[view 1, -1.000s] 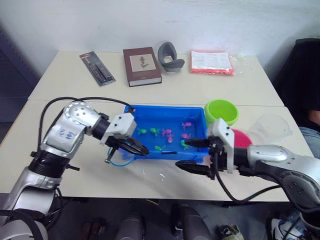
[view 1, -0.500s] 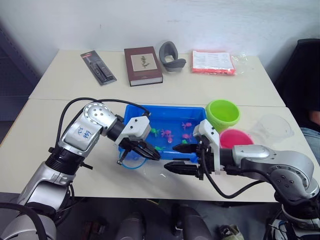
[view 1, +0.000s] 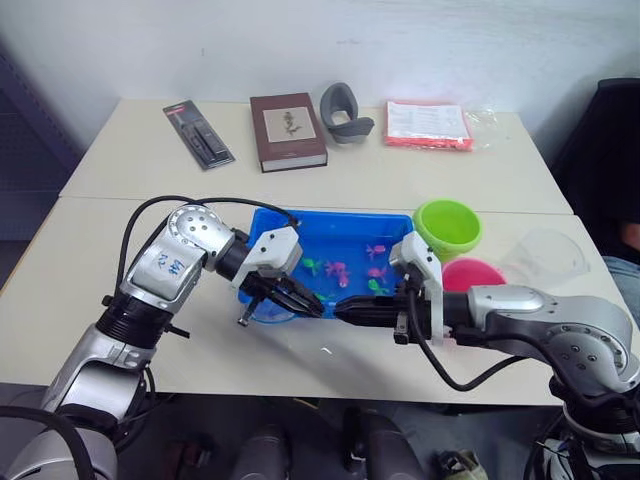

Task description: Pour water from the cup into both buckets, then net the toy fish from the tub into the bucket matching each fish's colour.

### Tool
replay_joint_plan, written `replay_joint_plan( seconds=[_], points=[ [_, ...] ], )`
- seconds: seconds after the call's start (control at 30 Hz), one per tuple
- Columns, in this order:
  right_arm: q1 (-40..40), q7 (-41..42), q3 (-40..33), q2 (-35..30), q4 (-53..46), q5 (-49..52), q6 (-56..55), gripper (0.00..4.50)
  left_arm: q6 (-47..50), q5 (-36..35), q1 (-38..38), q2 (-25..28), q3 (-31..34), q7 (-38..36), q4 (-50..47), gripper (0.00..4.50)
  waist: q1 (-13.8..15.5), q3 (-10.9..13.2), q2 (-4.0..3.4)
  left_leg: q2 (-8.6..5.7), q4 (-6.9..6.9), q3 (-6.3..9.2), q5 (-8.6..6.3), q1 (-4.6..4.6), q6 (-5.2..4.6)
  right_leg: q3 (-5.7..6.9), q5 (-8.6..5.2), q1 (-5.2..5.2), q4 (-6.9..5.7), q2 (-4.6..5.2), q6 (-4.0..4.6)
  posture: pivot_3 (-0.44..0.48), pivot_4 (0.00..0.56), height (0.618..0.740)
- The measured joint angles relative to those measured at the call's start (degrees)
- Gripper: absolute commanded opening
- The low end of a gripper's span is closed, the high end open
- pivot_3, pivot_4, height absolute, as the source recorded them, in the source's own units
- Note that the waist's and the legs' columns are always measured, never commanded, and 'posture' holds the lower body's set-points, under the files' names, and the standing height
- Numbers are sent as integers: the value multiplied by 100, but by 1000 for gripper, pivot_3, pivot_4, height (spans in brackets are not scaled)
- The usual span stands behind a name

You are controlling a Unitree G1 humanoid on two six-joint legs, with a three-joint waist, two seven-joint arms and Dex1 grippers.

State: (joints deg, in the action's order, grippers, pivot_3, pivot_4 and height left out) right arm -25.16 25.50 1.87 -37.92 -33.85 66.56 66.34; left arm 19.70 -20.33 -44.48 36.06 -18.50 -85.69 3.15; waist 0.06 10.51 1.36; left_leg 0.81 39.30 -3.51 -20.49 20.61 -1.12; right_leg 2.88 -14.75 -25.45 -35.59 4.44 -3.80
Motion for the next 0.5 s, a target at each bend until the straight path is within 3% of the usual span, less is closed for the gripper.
replay_joint_plan(
  seconds=[0.1,0.23,0.43,0.5],
  points=[
    [192,-61,-152,-26,-239,128,-32,0,-149,-507,-36,-229,617,116,211,2913,9,0,0,1,4,9,0,6,1,7,0,0,1,2,0,0,150,740],
    [621,-301,-744,-256,-512,404,-118,0,-25,-681,-215,186,1510,338,930,4436,-25,0,0,2,4,8,0,2,1,11,0,0,-1,-1,-1,0,150,740],
    [1320,-995,-1584,-591,-1117,-156,-549,0,-581,-425,-53,433,2076,852,2024,4436,19,0,-1,-5,6,4,2,7,4,8,4,1,5,4,-7,0,150,740],
    [1585,-854,-1555,-1443,-1232,-1243,-918,0,-632,-418,361,326,2093,975,1943,4436,42,3,-7,-11,6,-4,2,7,4,1,4,1,11,8,-8,0,150,740]
  ],
)
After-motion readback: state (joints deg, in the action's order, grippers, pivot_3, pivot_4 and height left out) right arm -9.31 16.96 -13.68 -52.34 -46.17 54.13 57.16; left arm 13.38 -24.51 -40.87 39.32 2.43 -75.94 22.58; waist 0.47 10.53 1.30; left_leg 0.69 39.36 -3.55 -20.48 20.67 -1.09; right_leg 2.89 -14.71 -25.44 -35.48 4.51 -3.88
